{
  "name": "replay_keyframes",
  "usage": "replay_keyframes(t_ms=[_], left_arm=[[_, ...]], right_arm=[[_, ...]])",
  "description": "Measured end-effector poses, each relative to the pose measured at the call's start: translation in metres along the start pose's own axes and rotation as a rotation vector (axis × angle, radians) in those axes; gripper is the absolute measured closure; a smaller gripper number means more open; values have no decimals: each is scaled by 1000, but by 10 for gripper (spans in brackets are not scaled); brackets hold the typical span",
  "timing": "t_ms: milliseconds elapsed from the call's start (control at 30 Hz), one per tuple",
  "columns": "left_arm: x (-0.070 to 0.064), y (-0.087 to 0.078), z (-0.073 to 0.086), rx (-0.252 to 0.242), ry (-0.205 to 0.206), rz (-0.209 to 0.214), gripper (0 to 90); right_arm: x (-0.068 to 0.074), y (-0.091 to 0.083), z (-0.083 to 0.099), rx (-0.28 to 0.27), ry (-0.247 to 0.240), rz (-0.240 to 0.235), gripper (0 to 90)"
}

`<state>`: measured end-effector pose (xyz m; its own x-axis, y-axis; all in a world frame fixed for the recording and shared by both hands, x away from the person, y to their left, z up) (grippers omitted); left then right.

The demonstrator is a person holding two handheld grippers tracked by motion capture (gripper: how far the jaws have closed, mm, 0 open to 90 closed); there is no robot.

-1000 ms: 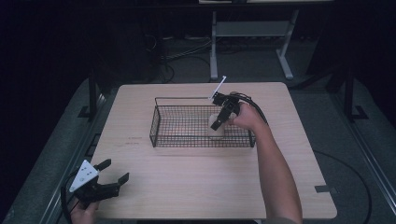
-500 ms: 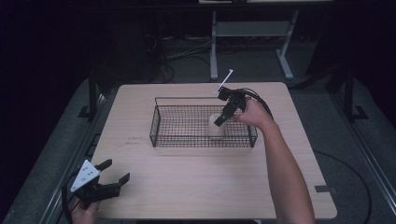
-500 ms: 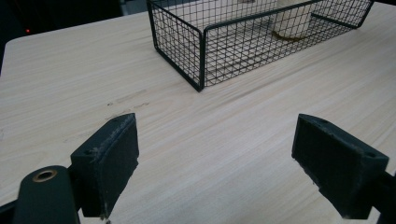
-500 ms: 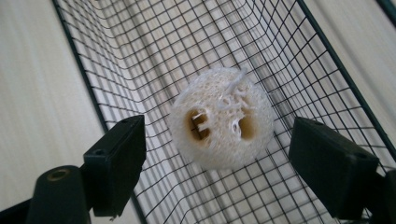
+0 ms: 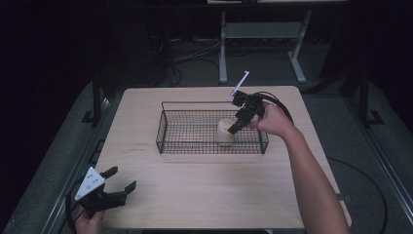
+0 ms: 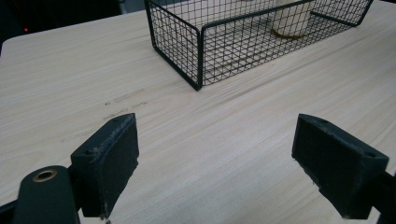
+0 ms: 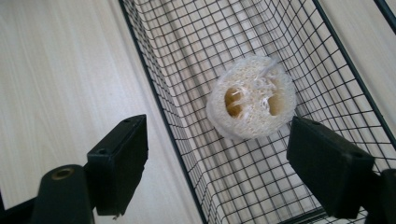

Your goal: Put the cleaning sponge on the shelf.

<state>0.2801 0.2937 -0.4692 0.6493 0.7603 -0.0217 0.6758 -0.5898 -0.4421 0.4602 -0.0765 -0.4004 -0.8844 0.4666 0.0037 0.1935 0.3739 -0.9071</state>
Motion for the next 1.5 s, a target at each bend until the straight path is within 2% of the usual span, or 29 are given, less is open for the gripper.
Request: replay_keyframes(t_ms=[800,1500], left_arm=[[1,0,1,7,-1,-4,139],[1,0,1,10,1,-4,139]], right_arm=[[23,-11,29,-3,-12,-22,203],[40,-14,55,-5,-17,-29,207]])
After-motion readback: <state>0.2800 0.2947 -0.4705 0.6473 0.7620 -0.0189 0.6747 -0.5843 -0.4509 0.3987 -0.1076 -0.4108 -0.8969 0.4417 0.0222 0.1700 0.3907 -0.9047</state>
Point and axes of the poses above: each handheld gripper's, and its own axes: y roughly forward along the jaws, z roughly out of its underside, x roughly to its left, the point moved 8 cm from there along y, roughly forward along the jaws, and after that the axes turned 7 degrees about z, right-handed, at the moved point
